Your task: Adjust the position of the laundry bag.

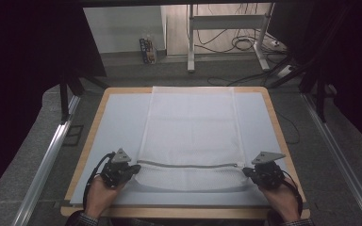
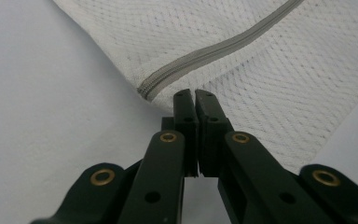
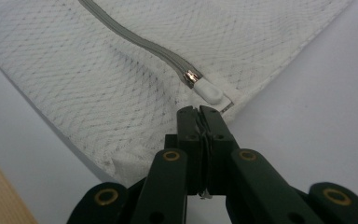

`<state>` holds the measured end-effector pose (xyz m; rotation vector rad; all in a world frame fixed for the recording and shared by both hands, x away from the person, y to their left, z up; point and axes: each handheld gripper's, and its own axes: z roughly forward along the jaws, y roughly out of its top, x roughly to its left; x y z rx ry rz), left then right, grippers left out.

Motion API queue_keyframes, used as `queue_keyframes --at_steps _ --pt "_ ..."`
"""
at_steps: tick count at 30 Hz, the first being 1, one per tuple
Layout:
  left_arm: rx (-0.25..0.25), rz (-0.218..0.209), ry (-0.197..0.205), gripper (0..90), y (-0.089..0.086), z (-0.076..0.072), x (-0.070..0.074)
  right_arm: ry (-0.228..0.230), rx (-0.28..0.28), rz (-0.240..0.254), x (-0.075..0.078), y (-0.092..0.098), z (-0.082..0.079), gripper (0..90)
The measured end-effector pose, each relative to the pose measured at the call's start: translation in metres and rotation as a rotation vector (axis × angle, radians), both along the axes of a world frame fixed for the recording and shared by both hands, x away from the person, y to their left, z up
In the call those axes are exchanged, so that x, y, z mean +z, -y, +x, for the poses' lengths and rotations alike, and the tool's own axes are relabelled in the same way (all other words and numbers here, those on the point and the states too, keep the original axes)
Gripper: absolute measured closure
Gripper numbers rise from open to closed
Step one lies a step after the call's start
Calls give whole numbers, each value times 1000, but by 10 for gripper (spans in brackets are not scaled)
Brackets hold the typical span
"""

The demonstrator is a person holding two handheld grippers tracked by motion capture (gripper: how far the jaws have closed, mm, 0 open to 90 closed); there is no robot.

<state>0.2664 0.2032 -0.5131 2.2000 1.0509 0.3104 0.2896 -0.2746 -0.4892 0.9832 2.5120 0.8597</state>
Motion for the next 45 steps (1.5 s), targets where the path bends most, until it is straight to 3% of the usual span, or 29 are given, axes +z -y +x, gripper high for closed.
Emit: queue_keyframes --at_steps 11,17,19,24,25,27,29,30,31,33,34,38,39,45 --pt "-16 2 -50 886 1 -15 -6 -37 13 3 -5 5 -12 865" --pt "-20 14 -86 876 2 -16 -11 -77 20 -10 -10 6 -14 850" --pt "-16 19 -81 857 2 -16 -12 -86 17 -14 -12 5 -13 828" --pt "9 37 -45 667 1 -16 -12 -68 16 -1 -10 7 -13 727" --pt "15 27 -28 628 -1 -16 -12 -51 5 4 -9 9 -12 627" --pt "17 20 -14 544 -2 -16 -12 -37 -2 3 -10 11 -10 540" --pt "21 -19 9 453 -5 -15 -12 -31 -13 -2 -12 13 -8 435" --pt "21 -19 9 413 -5 -15 -12 -31 -13 -2 -12 13 -8 435" --pt "24 -52 20 368 -7 -14 -13 -24 -24 9 -13 15 -6 355" --pt "21 -68 22 285 -9 -12 -14 -14 -24 15 -13 16 -5 322" --pt "20 -87 20 259 -10 -10 -17 6 -23 30 -13 17 -4 239" --pt "26 -109 2 193 -11 -8 -19 11 -22 42 -14 17 -2 158" --pt "44 -111 0 132 -11 -7 -19 12 -25 40 -15 16 -1 131" --pt "41 -127 -9 119 -12 -7 -17 21 -18 49 -17 16 0 92"
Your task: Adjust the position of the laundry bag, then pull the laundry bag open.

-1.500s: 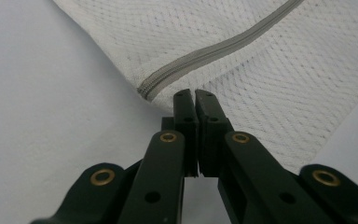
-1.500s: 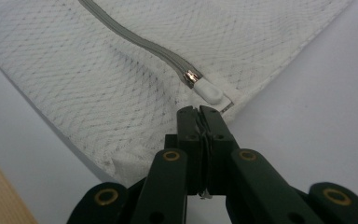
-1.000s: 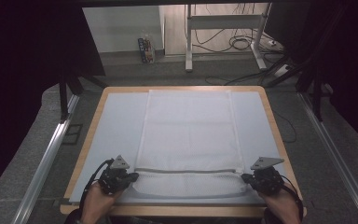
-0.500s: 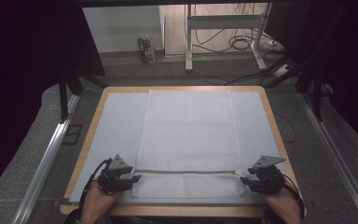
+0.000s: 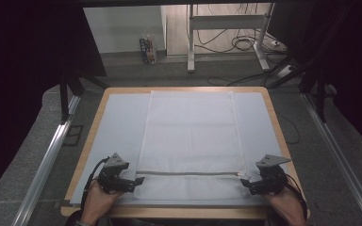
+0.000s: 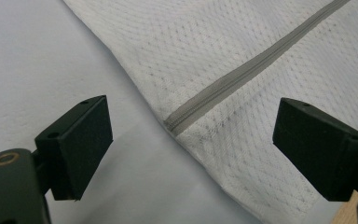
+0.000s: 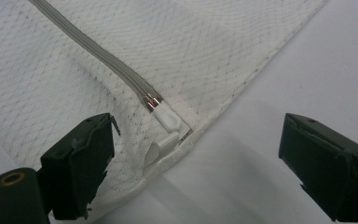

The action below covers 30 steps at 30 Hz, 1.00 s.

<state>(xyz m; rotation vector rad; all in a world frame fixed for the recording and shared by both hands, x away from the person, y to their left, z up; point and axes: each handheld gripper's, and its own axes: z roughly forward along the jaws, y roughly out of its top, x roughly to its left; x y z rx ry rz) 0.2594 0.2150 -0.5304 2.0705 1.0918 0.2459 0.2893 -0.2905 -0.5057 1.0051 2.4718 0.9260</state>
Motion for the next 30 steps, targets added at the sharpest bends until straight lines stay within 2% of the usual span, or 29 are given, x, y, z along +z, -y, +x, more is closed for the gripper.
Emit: queue_keyframes --at_steps 12,17,24,26,27,30 --pt "-24 31 3 119 3 0 -2 10 22 -5 -1 -4 0 54" --pt "-31 49 -2 124 4 1 -3 -7 21 -31 -6 -7 2 30" --pt "-36 55 -4 130 5 1 -4 -1 39 -66 -10 -13 7 49" --pt "-38 55 -5 130 5 2 -4 -20 60 -94 -14 -15 11 95" --pt "-38 55 -5 130 5 2 -4 -54 66 -70 -14 -14 14 112" --pt "-39 58 -4 130 5 1 -4 -75 67 -78 -14 -14 16 124"
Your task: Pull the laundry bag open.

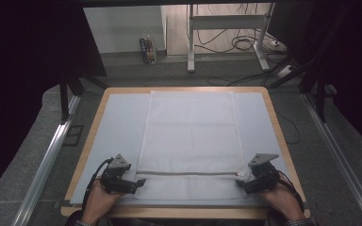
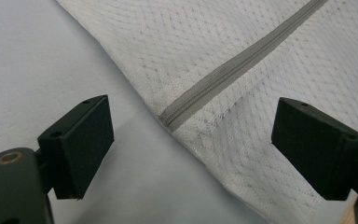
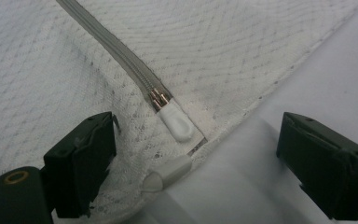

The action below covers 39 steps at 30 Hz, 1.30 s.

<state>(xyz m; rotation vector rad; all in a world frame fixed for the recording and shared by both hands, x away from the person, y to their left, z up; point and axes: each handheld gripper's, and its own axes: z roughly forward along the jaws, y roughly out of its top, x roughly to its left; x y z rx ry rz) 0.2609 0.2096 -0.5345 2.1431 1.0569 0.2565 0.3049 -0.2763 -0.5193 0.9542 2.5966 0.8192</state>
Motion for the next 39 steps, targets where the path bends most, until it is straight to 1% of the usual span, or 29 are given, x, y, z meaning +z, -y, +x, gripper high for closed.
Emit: queue_keyframes --at_steps 1,2,5,6,7,8,9,10,11,12,13,14,15,16,17,18,21,22,23,24,25,29,30,32,35,37,38,39 --pt "-1 2 1 130 0 0 0 -13 -14 -11 1 -2 -1 143" --pt "-2 4 3 130 0 0 0 -18 -15 -18 2 -3 -1 170" --pt "-3 6 5 131 0 -1 1 -24 -39 -17 4 -4 -5 255" --pt "-5 7 7 133 0 -1 1 -20 -43 -17 5 -5 -8 328" --pt "-5 7 7 133 0 -1 1 -18 -43 -13 6 -4 -9 370" --pt "-4 7 7 133 1 -1 1 -18 -43 -13 6 -4 -9 370" --pt "-5 6 10 134 1 -1 1 -14 -35 -7 6 -5 -12 459" --pt "-5 6 10 135 1 -1 1 -14 -35 -7 6 -5 -12 459" --pt "-5 5 10 135 1 -1 1 -16 -32 -2 7 -5 -14 492" --pt "-6 7 11 136 1 -1 1 -23 -39 9 7 -5 -15 555" --pt "-6 7 11 137 1 -1 1 -23 -39 9 7 -5 -15 555" --pt "-7 8 12 137 1 -1 1 -23 -40 13 7 -4 -15 577" --pt "-7 9 12 137 2 -1 1 -21 -38 17 7 -4 -15 603" --pt "-9 10 13 138 2 -1 1 -26 -39 23 7 -4 -16 664" --pt "-9 10 13 138 2 -1 1 -26 -39 23 7 -4 -16 664" --pt "-8 11 12 138 2 -1 1 -26 -35 26 7 -5 -17 690" --pt "-8 13 13 139 2 -1 1 -34 -22 43 8 -3 -16 732" --pt "-8 13 13 140 2 -1 1 -32 -16 40 8 -3 -16 788" --pt "-7 12 13 140 2 -1 1 -32 -16 40 8 -3 -16 788" --pt "-9 13 15 140 1 0 1 -31 4 38 8 -5 -17 827" --pt "-9 13 15 141 1 0 1 -31 4 38 8 -5 -17 827" --pt "-7 13 19 141 2 -1 2 -6 19 12 10 -7 -19 831" --pt "-4 2 19 141 2 -1 2 15 28 19 13 -7 -20 832" --pt "-3 1 19 141 2 -1 2 14 31 26 14 -7 -20 831" --pt "-6 6 17 141 2 -1 2 -2 36 3 11 -7 -19 822" --pt "-5 7 16 141 2 -1 2 -7 38 2 10 -6 -18 814" --pt "-5 6 16 141 2 -1 2 -9 37 4 10 -6 -18 801" --pt "-6 7 15 141 2 -1 2 -9 34 3 10 -6 -18 756"
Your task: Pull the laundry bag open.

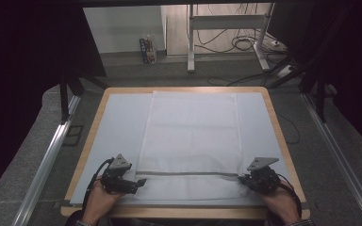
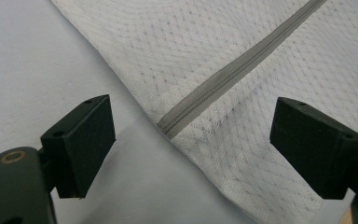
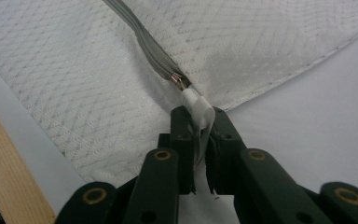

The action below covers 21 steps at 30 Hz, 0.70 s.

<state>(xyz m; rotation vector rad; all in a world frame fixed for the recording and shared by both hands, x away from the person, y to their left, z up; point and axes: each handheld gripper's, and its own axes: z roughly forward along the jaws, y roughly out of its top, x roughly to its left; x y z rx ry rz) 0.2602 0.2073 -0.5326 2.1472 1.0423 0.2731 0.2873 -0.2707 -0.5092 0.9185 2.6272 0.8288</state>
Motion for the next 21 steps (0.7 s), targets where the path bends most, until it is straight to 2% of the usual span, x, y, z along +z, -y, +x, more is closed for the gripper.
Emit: queue_keyframes --at_steps 3,4,6,8,11,12,18,20,21 --pt "-1 3 -2 141 0 0 0 11 -22 -21 1 1 -1 586" --pt "-1 2 -2 141 0 0 0 -1 -33 -20 1 3 -2 567" --pt "0 2 -2 141 0 0 0 -5 -29 -21 1 4 -3 589" --pt "-1 5 -3 141 0 0 0 -13 -44 -14 1 4 -5 648" --pt "0 7 -2 141 1 0 0 -33 -73 6 0 4 -5 804" --pt "-1 7 0 141 1 0 0 -34 -71 8 0 4 -4 825" --pt "0 -4 2 141 2 0 2 -26 -61 10 2 3 -5 855" --pt "-3 -4 3 141 3 0 2 -5 -49 15 4 3 -6 856" --pt "-8 -11 9 141 5 0 3 12 -46 33 7 4 -7 855"
